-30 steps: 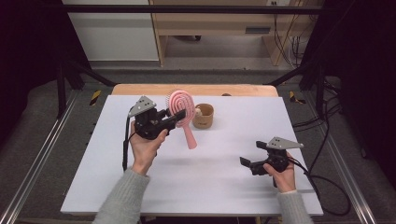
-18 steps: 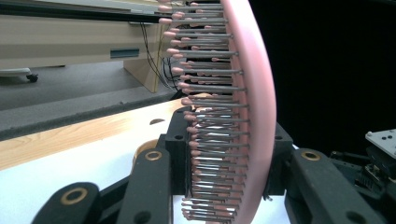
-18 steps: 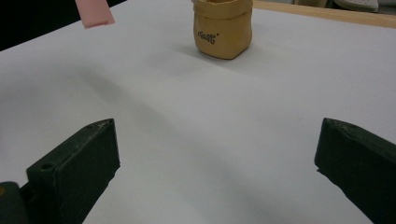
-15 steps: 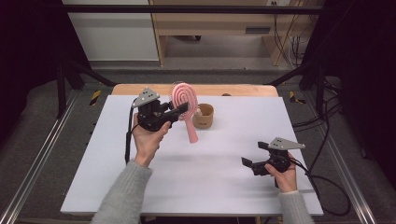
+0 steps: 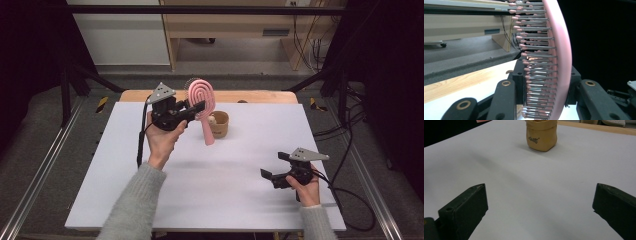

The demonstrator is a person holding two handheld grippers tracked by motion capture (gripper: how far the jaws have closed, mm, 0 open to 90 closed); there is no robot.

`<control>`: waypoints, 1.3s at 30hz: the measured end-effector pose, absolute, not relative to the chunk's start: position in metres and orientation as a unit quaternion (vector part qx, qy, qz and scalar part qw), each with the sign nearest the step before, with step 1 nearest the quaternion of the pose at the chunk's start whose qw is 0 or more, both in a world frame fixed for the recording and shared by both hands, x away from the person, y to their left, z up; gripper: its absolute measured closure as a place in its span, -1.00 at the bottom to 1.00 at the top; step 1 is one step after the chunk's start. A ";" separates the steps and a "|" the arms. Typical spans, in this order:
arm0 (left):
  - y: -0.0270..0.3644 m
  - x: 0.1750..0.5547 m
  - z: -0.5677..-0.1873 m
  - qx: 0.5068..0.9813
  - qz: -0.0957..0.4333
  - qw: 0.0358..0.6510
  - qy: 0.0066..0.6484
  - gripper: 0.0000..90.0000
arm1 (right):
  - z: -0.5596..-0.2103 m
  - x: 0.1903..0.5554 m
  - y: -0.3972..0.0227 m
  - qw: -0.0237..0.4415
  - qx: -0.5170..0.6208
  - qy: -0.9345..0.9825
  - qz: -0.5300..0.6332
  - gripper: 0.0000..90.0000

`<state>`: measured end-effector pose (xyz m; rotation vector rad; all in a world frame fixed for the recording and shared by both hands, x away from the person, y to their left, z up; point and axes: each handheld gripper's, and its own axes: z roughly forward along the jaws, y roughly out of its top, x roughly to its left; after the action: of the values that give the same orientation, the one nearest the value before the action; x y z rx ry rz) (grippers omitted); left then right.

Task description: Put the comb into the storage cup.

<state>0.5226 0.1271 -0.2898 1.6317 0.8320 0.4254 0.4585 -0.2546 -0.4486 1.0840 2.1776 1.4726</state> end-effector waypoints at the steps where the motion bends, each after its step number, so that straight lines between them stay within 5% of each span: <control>1: 0.126 0.524 -0.289 0.702 0.184 0.589 0.357 0.40 | -0.449 0.458 -0.255 0.149 0.377 0.758 0.511 -0.99; 39: 0.096 0.572 -0.273 0.703 0.195 0.579 0.364 0.40 | -0.450 0.458 -0.255 0.143 0.368 0.762 0.512 -0.99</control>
<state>0.5721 0.0962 -0.2733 1.6436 0.8512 0.4561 0.4585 -0.2549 -0.4496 1.0623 2.1989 1.4773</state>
